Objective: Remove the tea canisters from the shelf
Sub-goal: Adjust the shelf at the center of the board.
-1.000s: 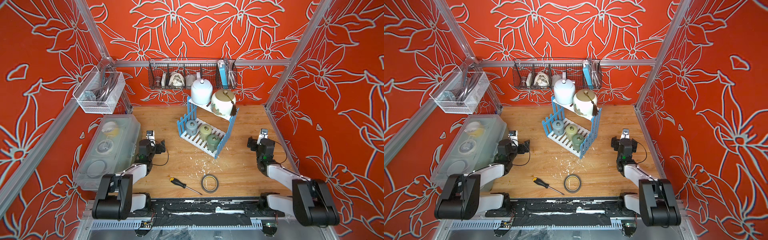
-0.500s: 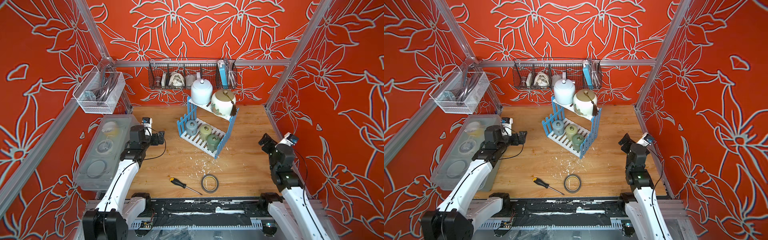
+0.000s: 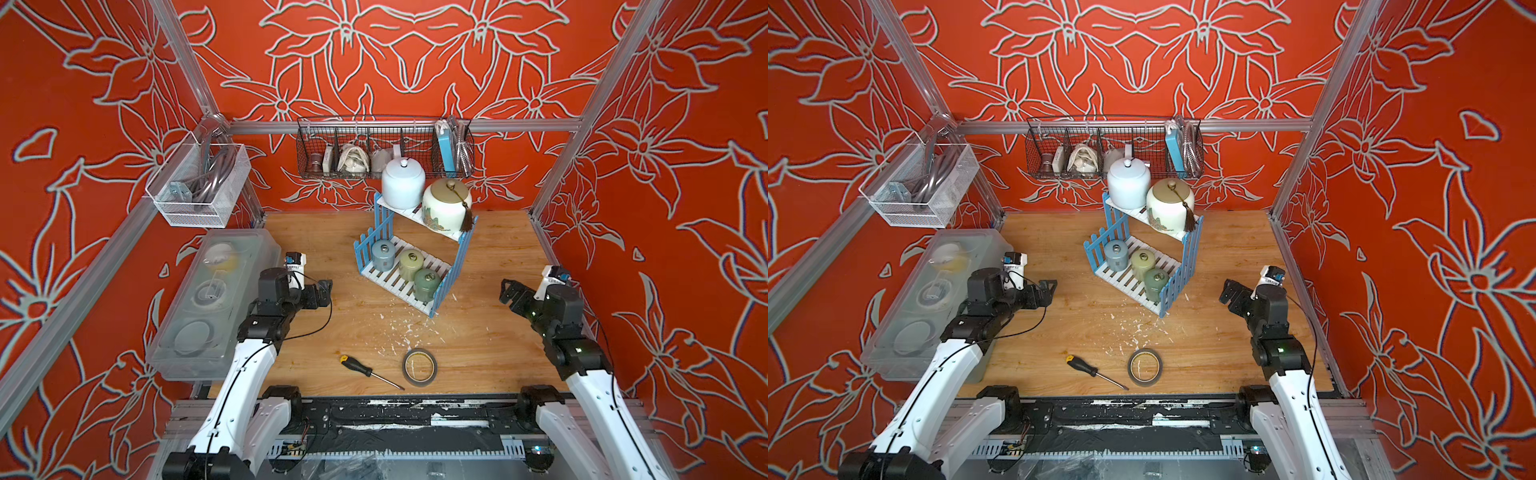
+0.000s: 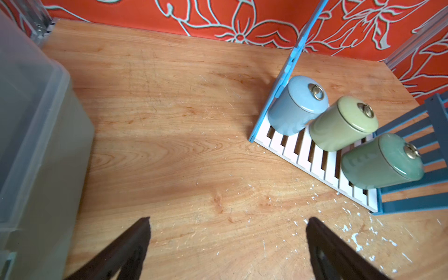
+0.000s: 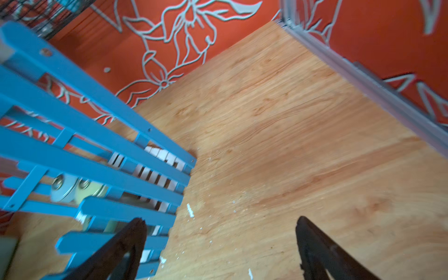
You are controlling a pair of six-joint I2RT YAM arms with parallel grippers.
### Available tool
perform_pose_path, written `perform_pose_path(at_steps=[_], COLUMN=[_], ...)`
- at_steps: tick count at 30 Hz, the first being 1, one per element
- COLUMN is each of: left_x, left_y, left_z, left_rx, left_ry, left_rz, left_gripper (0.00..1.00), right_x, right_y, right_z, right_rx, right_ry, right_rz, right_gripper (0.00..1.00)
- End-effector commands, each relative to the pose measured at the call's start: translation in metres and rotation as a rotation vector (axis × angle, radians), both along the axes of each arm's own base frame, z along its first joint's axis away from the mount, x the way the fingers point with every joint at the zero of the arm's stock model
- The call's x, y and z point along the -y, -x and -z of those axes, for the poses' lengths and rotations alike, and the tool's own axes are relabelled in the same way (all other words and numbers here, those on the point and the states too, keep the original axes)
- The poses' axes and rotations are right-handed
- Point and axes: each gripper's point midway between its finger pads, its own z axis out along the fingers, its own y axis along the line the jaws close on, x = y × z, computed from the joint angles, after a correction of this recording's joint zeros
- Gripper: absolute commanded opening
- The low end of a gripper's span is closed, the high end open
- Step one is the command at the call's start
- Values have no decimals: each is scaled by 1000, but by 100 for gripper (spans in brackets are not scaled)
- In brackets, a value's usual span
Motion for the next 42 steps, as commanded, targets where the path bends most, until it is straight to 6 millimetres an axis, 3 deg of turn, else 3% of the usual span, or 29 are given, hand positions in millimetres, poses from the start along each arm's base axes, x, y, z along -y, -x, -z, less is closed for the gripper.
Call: perform_pose_path(at_steps=[1,9,15,24,32,42], left_x=[5,2,3,4,6,10], left_y=[0,1,2,4,5,6], left_z=[-5,-6,-10,-12,-14,-17], left_rx=[26,35,43,53,64,71], left_ry=[12,6,12,16,14,16], left_rz=[41,36,40,44,49,64], left_gripper=[99,99,99,99,99,99], right_x=[-34,-71,-93,-134,-159,-177], right_y=[2,4,9,11,-6,-31], right_z=[-3,-8,1,-7,0,25], right_rx=[-11,-8,-19,-9,-19,-77], right_ry=[-51,-25,-50,59,170,232], right_rz=[-177,-321,-328,-392,-362,-314], right_gripper=[99,99,99,99,99,97])
